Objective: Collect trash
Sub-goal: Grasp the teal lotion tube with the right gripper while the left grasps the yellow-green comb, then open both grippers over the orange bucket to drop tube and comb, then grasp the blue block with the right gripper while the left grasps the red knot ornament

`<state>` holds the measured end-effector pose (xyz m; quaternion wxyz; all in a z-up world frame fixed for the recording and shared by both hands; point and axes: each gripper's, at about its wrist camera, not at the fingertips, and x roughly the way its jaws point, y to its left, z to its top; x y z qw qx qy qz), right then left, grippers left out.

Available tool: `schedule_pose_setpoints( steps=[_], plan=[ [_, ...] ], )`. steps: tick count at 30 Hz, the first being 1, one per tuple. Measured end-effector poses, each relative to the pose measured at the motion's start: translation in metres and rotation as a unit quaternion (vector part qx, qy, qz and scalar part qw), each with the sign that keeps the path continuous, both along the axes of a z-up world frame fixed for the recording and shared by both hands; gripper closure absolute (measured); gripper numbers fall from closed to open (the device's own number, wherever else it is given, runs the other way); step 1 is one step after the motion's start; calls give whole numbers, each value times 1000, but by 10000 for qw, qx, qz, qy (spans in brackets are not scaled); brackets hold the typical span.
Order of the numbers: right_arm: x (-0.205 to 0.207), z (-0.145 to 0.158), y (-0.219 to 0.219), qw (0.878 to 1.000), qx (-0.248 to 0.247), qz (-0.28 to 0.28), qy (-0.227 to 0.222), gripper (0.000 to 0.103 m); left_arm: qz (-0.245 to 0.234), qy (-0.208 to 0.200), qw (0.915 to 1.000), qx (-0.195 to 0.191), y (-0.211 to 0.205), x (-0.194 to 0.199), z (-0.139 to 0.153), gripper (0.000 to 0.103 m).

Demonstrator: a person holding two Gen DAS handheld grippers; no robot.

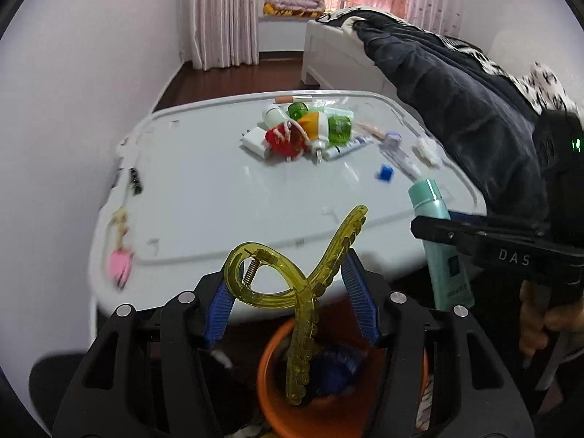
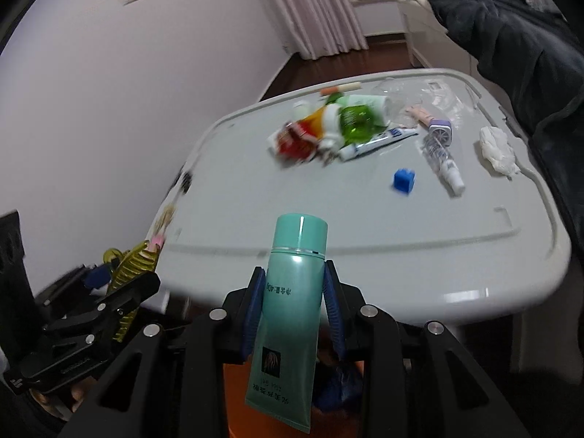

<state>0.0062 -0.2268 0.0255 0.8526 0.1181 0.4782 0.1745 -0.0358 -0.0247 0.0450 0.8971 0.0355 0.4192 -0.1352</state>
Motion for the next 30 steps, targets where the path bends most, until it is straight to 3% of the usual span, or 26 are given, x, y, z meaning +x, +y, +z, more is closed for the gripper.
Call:
schedule_pose_setpoints(
  steps=[3,7,11,15,17,20,26,30],
  plan=[
    [-31,4,7,9997,-174,154,-54,71,-85,-61,9999,89,1,-30,-5,48],
    [-55,-2,13,9987,-371,314,136,71,-234,282,9992,167,0,-51,-27,48],
    [-65,-16,16,9971,-484,403,431,71,-300,804,9962,138,-3,-51,-53,48],
    [-65,-33,20,9940,-525,508,814,71,-386,1082,9934,51,-5,-49,-65,48],
    [-65,-43,25,9904,-624,662,1037,70,-390,1211,9919,51,-5,-49,-70,42],
    [-67,-54,25,9895,-702,644,1091,57,-322,1379,9899,86,-4,-46,-76,26],
    [-41,-42,-1,9941,-598,261,868,56,-283,1533,9878,-60,1,-39,-78,23],
    [14,-25,-27,9950,-849,-103,515,56,-232,1494,9882,-236,3,-24,-73,23]
  ],
)
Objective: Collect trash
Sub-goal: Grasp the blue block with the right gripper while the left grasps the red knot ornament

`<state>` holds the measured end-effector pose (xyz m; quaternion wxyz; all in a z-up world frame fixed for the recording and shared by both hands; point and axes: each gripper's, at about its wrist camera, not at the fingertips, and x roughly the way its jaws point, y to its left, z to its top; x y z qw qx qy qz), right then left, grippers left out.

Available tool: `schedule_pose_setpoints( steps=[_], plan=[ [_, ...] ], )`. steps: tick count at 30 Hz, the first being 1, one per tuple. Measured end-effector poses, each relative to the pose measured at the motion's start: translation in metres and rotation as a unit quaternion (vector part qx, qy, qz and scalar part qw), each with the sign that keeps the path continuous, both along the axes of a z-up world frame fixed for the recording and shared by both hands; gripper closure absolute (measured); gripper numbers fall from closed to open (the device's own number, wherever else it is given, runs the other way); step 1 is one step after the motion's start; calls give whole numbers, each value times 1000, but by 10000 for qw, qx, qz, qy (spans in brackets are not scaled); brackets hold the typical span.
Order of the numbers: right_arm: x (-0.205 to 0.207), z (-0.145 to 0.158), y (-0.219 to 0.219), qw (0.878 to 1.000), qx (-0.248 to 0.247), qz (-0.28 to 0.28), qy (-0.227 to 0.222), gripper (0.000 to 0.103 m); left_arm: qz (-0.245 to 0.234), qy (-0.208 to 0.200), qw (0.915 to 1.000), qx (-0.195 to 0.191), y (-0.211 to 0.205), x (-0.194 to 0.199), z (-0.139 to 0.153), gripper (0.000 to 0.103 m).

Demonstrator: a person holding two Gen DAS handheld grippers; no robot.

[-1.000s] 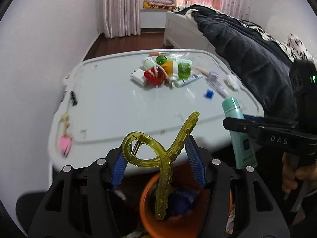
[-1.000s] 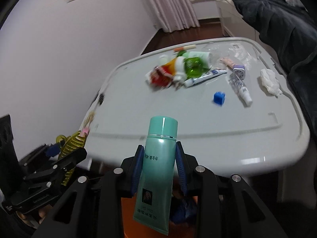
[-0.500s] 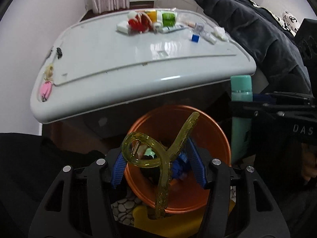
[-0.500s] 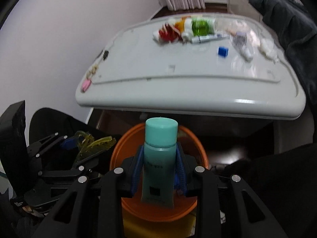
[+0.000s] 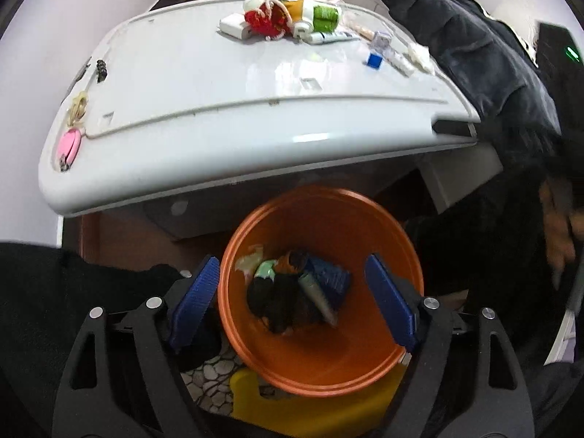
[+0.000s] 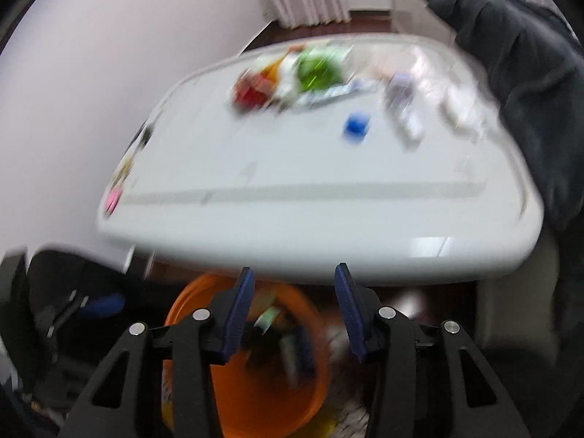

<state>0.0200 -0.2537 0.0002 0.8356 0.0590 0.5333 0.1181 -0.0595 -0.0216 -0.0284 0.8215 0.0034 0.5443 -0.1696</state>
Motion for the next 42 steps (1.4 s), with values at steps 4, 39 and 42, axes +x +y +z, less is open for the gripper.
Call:
schedule_pose_setpoints(
  steps=[4,39,42],
  plan=[
    [64,-3,-10,9997,-225,-45,-31,60,121,-59,9999,-79,-3,22,5,23],
    [130,-26,-29,9962,205,-845,106,79,-102,-1614,9845,682,-67,263,-1,82],
    [127,-21,-27,9967,204,-787,-30,79,48,-1573,9871,302,-52,242,17,85]
  ],
)
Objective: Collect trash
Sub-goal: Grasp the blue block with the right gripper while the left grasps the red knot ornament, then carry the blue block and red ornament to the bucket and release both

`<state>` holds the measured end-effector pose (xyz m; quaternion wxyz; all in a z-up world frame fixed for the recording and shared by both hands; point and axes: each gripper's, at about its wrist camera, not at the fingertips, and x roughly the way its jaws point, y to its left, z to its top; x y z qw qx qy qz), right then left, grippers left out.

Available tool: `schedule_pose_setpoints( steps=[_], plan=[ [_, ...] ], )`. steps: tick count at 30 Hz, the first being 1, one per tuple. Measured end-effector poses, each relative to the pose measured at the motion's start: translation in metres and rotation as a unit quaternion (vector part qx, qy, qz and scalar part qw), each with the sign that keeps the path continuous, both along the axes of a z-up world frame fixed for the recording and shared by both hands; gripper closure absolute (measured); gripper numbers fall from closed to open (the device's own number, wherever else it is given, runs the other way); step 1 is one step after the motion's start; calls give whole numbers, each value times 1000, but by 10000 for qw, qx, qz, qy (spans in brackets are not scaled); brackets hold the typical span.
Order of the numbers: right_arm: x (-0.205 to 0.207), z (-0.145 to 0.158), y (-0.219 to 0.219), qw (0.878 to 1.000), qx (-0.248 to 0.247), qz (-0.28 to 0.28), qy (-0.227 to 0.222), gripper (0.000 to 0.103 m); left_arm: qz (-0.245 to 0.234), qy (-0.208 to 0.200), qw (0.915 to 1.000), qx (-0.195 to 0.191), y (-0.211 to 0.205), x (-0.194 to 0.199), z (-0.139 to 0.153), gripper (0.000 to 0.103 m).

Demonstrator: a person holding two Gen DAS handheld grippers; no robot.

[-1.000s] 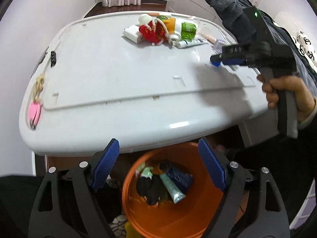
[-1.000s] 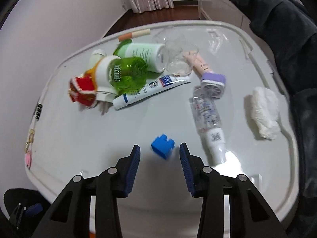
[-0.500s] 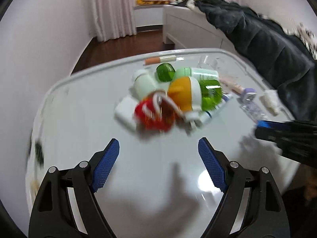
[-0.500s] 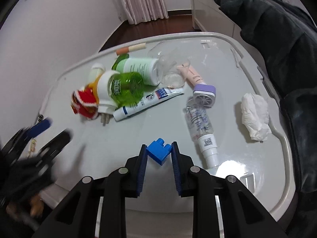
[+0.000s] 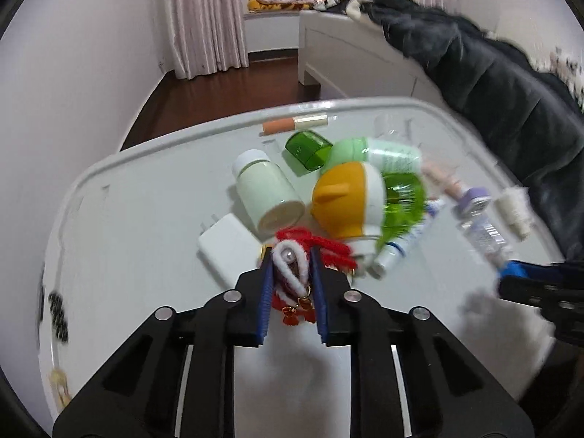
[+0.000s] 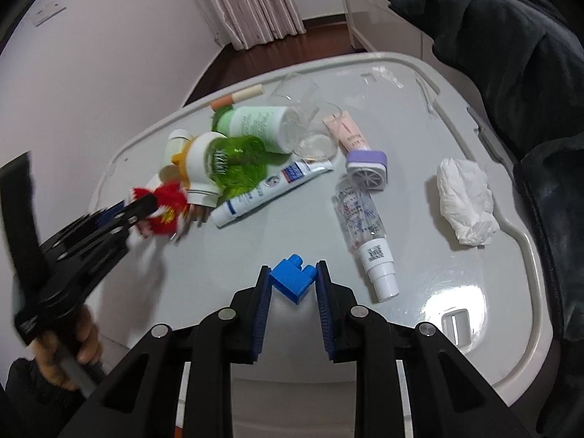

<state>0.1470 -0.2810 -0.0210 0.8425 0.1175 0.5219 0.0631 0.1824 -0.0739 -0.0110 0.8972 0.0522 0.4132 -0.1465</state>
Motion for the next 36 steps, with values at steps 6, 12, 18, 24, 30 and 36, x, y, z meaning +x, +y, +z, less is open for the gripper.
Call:
schedule_pose_setpoints(
  steps=[6,12,18,24,30,36],
  plan=[
    [-32,30,16,9978,89,420,-512,79,111,-295,9990,-311,28,-76,58,85],
    [-106,69,45,9904,433,1085,-741,79,-112,-384,9992,37,44,-180,88,85],
    [-174,71,70,9845,256,1643,-559,78,-310,-204,9993,30,44,-248,69,85],
    [-203,48,75,9848,206,1721,-93,78,-343,291,9990,14,44,-272,34,85],
    [-204,43,68,9858,215,1665,76,78,-470,535,9974,77,41,-278,17,85],
    [-193,15,69,9835,179,1703,578,47,-448,956,9942,191,39,-273,-1,26]
  ],
)
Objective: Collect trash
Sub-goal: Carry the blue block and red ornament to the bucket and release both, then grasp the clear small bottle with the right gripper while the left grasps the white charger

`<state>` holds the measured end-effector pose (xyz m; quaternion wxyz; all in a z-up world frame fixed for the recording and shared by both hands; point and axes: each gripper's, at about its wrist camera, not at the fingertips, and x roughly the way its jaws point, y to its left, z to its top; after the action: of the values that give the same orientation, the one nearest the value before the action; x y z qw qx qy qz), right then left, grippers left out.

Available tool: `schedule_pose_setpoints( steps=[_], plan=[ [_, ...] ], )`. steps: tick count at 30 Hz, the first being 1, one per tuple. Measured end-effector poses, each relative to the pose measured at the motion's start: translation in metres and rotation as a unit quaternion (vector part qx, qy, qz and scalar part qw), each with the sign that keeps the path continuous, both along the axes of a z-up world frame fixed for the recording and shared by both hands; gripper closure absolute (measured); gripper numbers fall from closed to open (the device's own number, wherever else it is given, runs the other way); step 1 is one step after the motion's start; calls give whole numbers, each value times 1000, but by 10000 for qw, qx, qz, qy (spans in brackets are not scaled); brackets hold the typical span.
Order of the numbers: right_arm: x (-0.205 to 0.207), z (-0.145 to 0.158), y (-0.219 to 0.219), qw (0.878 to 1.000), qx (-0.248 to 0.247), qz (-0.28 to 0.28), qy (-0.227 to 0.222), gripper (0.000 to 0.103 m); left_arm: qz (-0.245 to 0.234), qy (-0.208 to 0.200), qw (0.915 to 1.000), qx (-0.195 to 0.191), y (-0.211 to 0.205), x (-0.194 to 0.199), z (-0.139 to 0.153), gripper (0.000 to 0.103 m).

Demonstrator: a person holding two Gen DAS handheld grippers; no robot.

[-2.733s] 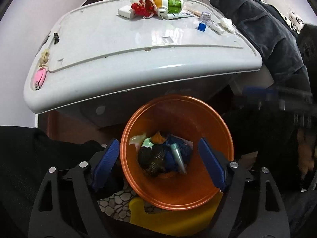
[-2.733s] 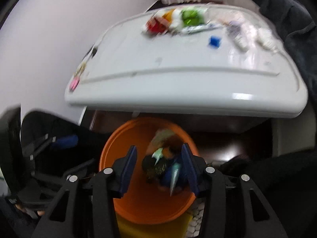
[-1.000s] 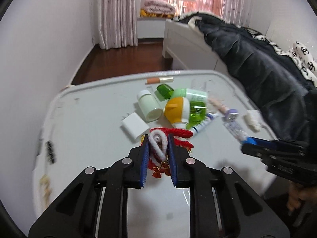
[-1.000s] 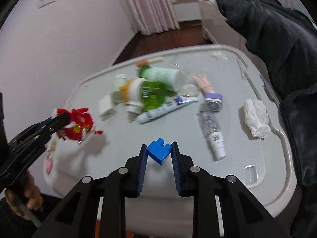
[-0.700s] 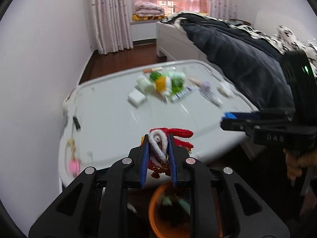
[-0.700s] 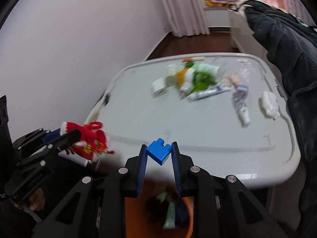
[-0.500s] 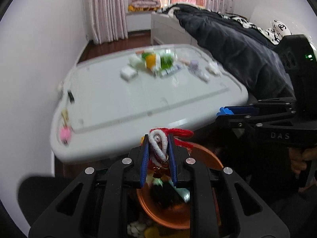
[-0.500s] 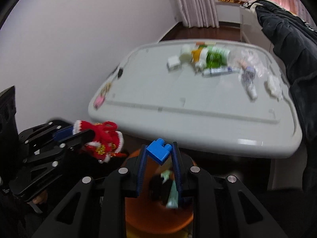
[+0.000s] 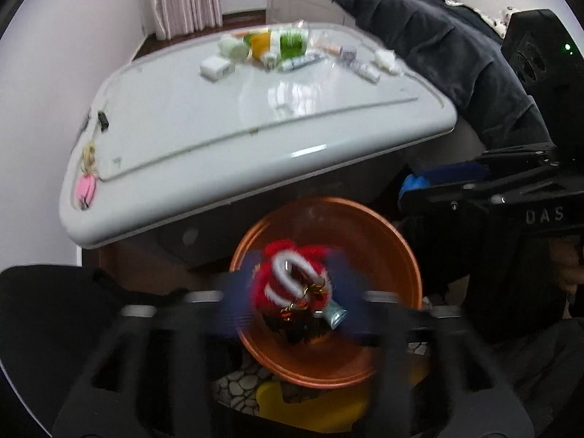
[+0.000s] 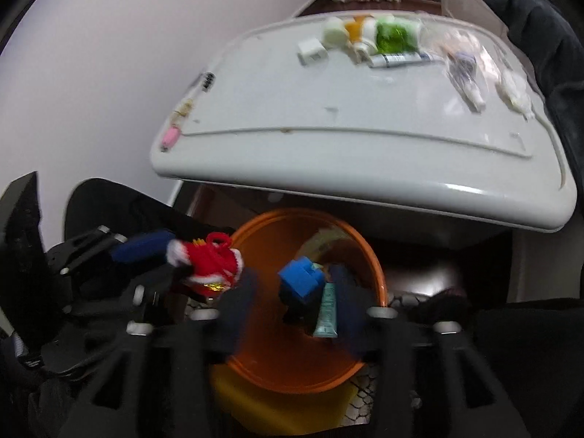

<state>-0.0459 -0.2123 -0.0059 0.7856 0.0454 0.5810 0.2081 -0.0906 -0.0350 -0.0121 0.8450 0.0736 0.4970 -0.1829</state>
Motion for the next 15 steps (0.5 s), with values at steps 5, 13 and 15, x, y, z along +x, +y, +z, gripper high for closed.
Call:
schedule_pose_setpoints(
  steps=[5,13,15],
  plan=[
    [18,-6,-16,9998,-59,-195,-43,49,158,23,9999,12,7,8,-2,14],
    [117,18,-77,9885,-887,-909,-824,50,401,216,9987,-247,13,47,-3,14],
    [151,12,-87,9866,-1084,-978,-725,50,474,335,9975,-410,12,61,-5,14]
  ],
)
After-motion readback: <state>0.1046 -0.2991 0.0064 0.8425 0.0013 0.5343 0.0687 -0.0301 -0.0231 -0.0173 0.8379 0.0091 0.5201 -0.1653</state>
